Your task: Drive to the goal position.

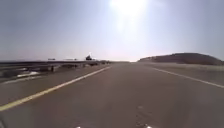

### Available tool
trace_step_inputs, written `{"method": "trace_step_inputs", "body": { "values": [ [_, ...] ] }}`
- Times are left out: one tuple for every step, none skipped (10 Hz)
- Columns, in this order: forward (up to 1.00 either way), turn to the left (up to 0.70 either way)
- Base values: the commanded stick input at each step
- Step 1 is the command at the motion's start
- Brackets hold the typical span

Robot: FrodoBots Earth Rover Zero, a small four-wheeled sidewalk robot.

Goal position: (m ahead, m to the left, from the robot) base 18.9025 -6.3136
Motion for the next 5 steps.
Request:
{"method": "trace_step_inputs", "body": {
  "values": [
    [0.70, 0.00],
    [0.70, 0.00],
    [0.70, 0.00],
    [0.70, 0.00],
    [0.70, 0.00]
  ]
}}
